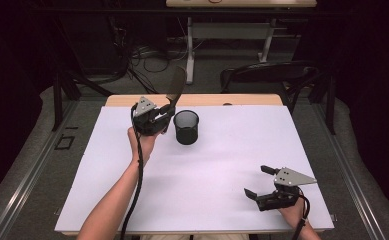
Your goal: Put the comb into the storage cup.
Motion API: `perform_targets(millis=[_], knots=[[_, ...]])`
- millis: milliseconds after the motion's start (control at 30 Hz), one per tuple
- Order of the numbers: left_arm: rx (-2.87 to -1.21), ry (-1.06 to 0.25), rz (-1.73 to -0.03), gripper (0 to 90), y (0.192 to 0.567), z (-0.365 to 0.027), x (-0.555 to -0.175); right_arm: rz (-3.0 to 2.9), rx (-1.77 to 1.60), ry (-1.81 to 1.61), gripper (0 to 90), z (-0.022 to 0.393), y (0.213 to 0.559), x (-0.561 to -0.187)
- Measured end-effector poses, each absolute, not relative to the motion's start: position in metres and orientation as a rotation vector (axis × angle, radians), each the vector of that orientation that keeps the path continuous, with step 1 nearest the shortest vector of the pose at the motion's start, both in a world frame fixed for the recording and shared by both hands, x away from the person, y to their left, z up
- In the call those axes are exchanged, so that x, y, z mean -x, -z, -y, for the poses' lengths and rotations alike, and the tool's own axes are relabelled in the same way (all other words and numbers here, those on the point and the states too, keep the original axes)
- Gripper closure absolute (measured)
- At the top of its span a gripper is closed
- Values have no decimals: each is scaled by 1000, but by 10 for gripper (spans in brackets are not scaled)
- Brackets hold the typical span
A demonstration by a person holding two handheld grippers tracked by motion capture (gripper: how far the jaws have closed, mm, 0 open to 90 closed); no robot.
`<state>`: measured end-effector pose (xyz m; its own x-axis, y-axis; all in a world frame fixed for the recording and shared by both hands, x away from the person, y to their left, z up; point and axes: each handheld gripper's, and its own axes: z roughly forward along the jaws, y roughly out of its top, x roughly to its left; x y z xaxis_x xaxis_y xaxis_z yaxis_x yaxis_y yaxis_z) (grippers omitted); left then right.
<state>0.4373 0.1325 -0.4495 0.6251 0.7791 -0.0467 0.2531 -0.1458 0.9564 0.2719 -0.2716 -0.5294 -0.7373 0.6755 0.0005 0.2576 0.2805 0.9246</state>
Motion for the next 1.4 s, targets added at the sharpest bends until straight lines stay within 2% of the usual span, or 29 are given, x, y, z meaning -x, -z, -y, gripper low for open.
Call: perform_targets(millis=[1400], knots=[[-1605,-610,-837,721,442,-112,-457,-2168,-851,-1449,5,272,530,-273]])
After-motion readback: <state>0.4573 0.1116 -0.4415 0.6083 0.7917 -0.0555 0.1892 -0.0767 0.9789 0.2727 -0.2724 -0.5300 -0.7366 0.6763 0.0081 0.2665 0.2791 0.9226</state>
